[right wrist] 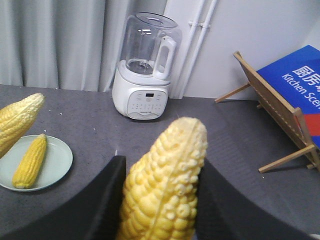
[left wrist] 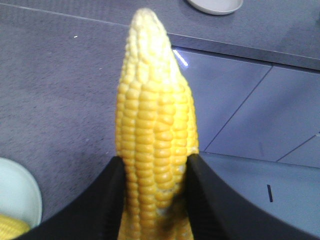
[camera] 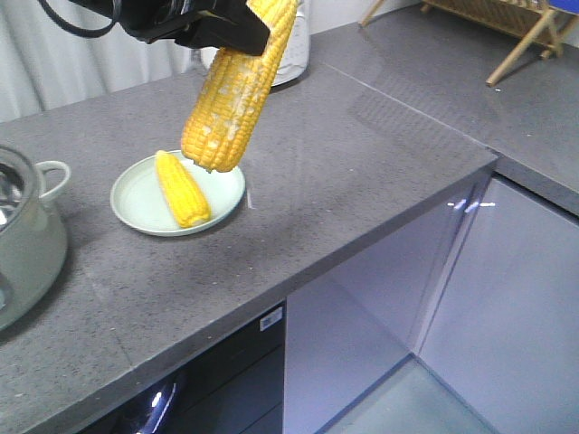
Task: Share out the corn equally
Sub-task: 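Turn the base away from the pot while both grippers hold corn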
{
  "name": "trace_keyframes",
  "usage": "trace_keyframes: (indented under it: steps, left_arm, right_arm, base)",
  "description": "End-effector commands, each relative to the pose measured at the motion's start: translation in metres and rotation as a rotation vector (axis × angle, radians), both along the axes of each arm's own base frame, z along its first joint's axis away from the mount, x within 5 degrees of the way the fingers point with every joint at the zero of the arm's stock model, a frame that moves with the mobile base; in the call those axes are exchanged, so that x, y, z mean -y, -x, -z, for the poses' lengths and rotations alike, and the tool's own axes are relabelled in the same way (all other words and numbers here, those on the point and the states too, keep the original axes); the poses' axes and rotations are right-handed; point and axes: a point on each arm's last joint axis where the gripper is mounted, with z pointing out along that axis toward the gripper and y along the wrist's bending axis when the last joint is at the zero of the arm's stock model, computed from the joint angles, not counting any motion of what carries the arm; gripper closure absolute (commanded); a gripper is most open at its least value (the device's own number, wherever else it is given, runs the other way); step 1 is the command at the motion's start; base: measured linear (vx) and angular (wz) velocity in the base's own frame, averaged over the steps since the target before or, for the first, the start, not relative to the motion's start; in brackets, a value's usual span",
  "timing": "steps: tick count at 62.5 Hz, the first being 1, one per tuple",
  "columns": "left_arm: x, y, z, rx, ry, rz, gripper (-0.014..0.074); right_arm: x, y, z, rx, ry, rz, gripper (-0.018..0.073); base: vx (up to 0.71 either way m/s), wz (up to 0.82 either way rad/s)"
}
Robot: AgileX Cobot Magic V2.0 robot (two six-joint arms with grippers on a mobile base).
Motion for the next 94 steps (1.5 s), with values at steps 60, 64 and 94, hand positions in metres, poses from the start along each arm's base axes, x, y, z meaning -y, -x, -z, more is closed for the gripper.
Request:
trace_keyframes:
  steps: [60,64,94]
  left_arm:
    - [-0.0057,0.0164,-0.0278,0.093,0.091,-0.006,0.0603]
    - [-0.0057,0.0164,-0.0278,0.093,0.091,-0.006,0.0603]
    - [-0.0057,0.0164,-0.0278,0.093,0.091,-0.006,0.0603]
  right_arm:
    - [0.0004,0.0051,-0.0111,0.093,-0.020,0.013,0.0561]
    - [0.0004,0.0051,-0.0111,0.093,-0.020,0.013,0.0561]
    - [0.0004,0.0051,-0.0110,0.093,-0.020,0.013,0.0561]
  base:
    - [-0.02,-0.30]
    - [-0.03,-0.36]
    - [-0.03,-0.34]
